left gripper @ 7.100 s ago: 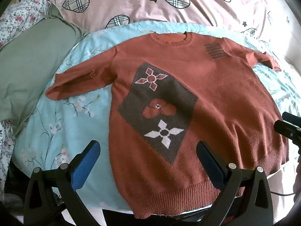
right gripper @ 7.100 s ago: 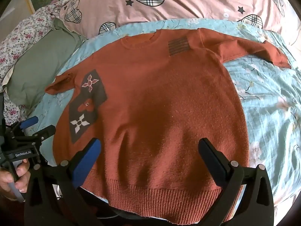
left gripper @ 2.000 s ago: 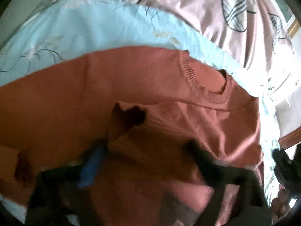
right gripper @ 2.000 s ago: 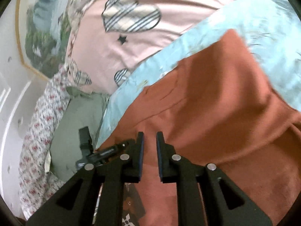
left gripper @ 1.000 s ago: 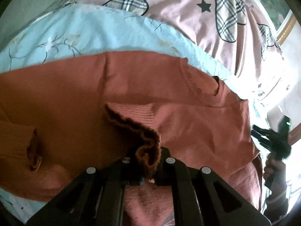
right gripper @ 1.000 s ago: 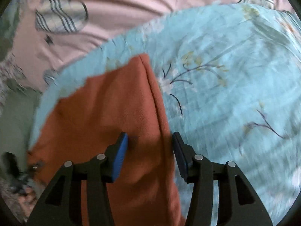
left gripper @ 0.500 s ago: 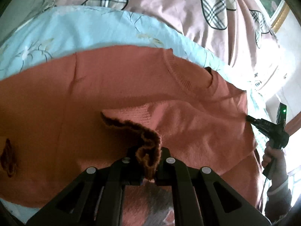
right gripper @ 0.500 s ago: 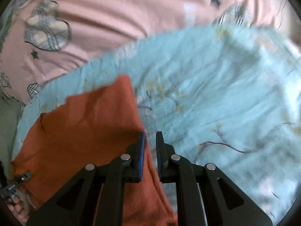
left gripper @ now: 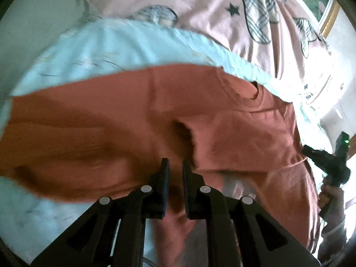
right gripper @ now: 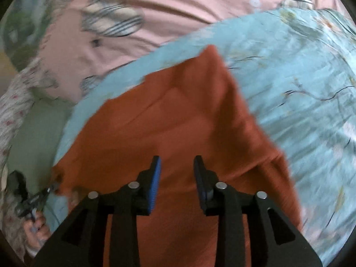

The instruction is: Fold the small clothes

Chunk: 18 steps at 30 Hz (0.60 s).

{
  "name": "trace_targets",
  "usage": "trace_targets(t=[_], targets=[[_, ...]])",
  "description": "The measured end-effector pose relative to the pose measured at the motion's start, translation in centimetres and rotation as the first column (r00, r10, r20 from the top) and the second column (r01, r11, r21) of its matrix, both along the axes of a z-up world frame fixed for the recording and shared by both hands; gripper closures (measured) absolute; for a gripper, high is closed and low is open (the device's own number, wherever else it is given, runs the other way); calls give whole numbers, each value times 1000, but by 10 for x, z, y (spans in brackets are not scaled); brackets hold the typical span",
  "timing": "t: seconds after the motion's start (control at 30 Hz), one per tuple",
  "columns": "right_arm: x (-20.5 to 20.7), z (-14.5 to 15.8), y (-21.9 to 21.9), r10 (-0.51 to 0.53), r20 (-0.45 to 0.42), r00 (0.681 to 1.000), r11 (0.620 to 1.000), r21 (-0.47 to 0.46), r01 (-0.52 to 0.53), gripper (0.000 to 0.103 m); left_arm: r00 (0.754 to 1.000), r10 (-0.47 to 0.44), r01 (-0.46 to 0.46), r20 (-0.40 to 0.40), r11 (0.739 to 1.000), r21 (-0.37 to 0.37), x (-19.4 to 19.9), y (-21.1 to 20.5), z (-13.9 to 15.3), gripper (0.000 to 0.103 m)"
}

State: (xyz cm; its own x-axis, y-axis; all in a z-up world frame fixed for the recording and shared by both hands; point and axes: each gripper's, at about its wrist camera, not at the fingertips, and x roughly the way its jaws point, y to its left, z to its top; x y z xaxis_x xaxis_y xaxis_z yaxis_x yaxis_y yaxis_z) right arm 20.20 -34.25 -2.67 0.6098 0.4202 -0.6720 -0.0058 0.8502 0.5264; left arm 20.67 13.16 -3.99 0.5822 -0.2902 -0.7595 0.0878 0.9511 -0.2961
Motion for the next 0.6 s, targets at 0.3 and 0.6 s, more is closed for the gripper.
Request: trace_targets(t=[0.3,0.6], targets=[[-39,-9,48,69,-78,995,993,101,-61,58,993,51,-81,105,950,302,-27,55,21,45],[-43,-7,56,63,-96,993,993,102,-53,58,999,28,-16,-22,914,405,16,78,-26,93]])
